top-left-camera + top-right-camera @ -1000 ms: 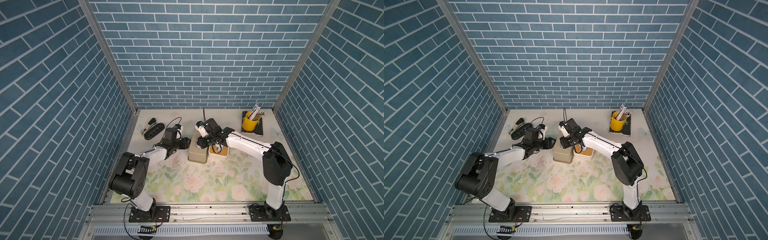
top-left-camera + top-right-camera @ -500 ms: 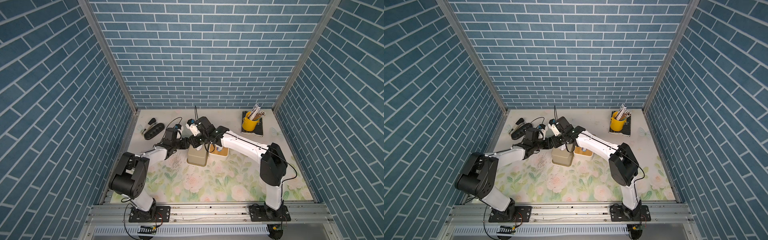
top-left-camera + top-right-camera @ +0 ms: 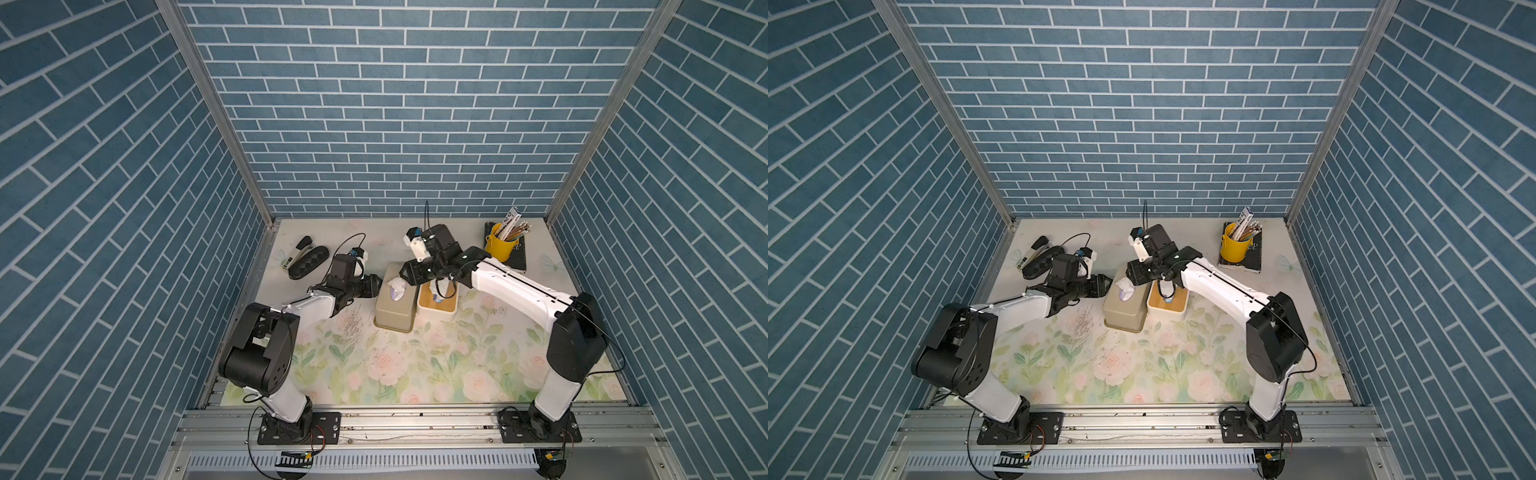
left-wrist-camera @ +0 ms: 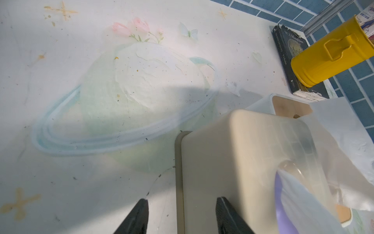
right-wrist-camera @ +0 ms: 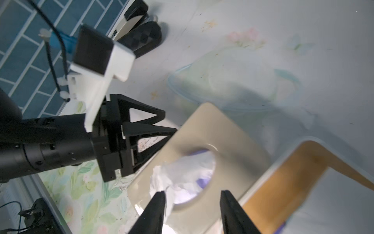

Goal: Put the tissue paper into the tissue box
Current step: Pull the paper towel from the tissue box.

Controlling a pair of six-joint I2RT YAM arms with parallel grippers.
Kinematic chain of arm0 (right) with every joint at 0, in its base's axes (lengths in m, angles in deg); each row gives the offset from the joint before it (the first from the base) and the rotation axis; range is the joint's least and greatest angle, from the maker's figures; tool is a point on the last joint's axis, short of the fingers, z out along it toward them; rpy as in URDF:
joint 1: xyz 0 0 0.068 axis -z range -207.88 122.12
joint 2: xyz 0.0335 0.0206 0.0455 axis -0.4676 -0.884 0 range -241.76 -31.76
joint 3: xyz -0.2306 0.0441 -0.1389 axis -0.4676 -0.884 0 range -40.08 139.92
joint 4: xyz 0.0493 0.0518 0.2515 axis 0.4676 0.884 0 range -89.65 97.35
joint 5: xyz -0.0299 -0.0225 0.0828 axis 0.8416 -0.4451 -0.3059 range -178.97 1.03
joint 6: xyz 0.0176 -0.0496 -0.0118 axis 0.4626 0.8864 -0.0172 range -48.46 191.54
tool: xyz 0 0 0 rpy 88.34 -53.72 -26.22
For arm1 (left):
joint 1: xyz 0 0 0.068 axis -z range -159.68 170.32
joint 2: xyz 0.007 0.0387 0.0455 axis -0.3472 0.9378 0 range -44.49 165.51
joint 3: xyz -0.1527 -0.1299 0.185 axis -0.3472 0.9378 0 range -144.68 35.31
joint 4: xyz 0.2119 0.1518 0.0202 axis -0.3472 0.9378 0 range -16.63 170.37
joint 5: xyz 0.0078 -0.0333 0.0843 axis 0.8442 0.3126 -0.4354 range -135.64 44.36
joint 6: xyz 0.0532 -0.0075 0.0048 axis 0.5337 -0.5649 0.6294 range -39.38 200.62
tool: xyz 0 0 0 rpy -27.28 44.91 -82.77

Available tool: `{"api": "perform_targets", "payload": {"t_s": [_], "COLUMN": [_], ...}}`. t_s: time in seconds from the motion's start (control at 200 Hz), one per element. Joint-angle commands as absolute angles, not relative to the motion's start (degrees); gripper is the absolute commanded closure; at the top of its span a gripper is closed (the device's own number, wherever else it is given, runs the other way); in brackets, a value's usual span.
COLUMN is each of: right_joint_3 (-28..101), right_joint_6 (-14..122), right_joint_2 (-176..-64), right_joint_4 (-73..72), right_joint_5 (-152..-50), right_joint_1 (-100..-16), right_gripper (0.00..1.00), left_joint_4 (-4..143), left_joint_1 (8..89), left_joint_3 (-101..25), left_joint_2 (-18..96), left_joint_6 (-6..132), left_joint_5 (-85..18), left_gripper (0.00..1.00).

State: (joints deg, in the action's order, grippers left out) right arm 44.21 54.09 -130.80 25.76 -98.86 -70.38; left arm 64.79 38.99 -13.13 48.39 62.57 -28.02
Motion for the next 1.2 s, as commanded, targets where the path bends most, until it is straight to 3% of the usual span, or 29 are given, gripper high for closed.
{"api": "perform_targets", "payload": {"t_s": [0.0,0.195,0.375,0.625,1.095,1.195], "right_joint_3": [40.8,35.0,30.2,25.8,21.2,21.1], "right_joint_6": [55.6,56.2,56.4,57.7,58.3,58.0], "right_joint_2": [-126.9,-122.3,-117.0,-111.5,-106.8,-106.9], "right_joint_4": [24.1,22.0,19.9,20.2,19.4,19.2], "right_joint_5": [-99.4,-99.7,-100.9,-102.3,-106.2,-107.1], "right_joint_1": [-69.9,-67.3,-64.6,-61.6,-57.9,-57.9], "right_gripper": [0.48,0.43,0.42,0.41,0.4,0.4], "left_joint_4": [68.4,76.7,89.2,102.9,112.5,114.3], "left_joint_1": [39.3,39.9,43.3,51.0,54.5,54.9], "left_joint_3": [-16.2,-23.5,-36.9,-48.4,-50.7,-51.9], "left_joint_2": [45.4,43.8,49.9,60.6,61.5,61.3], "left_joint_6": [64.2,65.6,69.9,72.9,73.1,73.3], "left_joint_5": [-29.1,-29.2,-28.7,-33.2,-41.7,-43.0], "left_gripper": [0.4,0.34,0.25,0.27,0.29,0.34]}}
